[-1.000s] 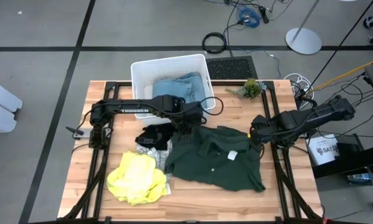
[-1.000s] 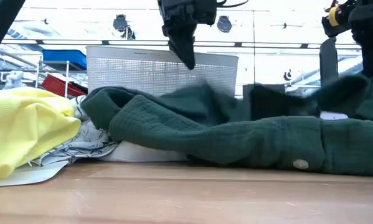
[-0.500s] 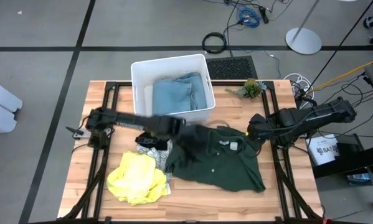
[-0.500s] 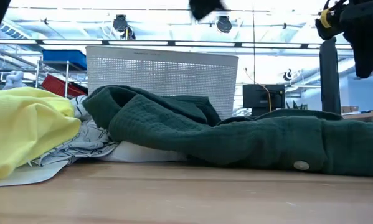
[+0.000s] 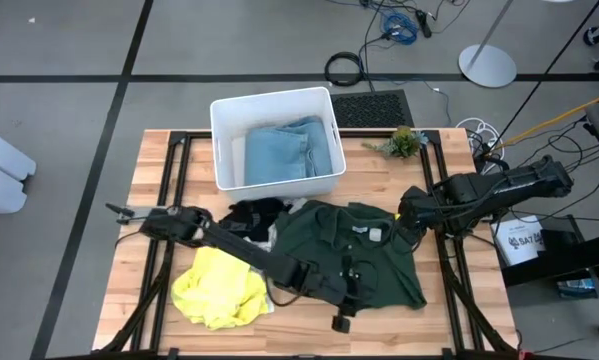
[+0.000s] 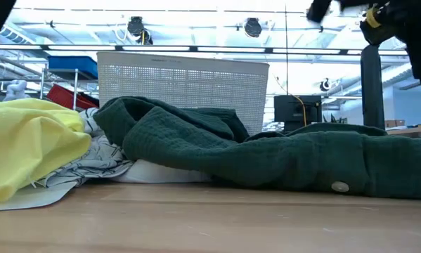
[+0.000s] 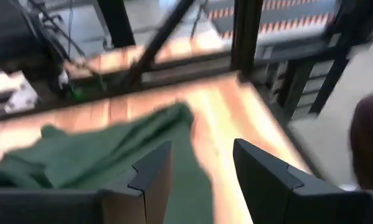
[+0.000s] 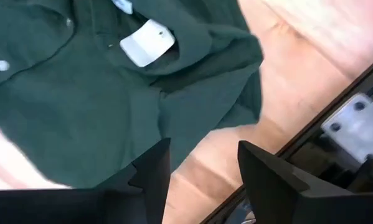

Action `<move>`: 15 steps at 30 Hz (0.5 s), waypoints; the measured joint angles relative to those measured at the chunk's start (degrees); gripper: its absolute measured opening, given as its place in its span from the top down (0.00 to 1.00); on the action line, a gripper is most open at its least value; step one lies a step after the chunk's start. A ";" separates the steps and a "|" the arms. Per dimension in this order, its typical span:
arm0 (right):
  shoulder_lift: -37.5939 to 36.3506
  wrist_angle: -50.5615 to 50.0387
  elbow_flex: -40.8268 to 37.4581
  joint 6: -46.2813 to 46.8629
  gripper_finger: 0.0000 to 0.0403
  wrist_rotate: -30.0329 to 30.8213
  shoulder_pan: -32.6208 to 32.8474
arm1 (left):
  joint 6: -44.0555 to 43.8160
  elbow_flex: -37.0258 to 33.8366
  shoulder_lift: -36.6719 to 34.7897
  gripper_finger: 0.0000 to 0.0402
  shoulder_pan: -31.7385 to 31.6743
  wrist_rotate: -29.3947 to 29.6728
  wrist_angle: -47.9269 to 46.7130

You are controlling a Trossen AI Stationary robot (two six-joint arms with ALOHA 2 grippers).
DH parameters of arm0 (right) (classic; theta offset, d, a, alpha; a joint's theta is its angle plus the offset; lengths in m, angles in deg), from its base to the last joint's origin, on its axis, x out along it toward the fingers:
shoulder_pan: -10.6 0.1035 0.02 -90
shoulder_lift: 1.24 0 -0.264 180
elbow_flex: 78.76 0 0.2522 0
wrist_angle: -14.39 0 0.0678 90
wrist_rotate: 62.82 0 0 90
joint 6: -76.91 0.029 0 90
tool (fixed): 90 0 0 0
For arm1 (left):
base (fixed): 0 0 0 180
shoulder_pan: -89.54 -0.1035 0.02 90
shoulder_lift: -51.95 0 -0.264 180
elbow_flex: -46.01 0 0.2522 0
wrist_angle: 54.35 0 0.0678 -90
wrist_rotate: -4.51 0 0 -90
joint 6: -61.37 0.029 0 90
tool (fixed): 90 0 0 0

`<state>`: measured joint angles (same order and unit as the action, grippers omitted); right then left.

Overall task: Fold laundry
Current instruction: Fold the green polo shirt

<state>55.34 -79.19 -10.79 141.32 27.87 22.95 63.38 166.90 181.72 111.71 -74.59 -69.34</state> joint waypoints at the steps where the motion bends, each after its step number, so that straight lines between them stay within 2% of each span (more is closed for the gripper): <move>1: -0.29 0.34 0.00 0.77 0.58 -0.51 0.22 | 0.37 0.00 1.17 0.56 -0.04 0.39 0.07; 7: -1.05 3.44 0.13 1.30 0.58 -0.64 0.74 | 4.55 0.00 6.28 0.56 0.16 2.99 -5.16; 15: -1.03 5.97 0.13 2.17 0.58 -1.10 1.97 | 0.21 0.15 7.02 0.56 0.09 3.57 -24.44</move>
<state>54.31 -73.22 -10.66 143.49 26.77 24.92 63.59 167.05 188.74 111.80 -71.01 -93.79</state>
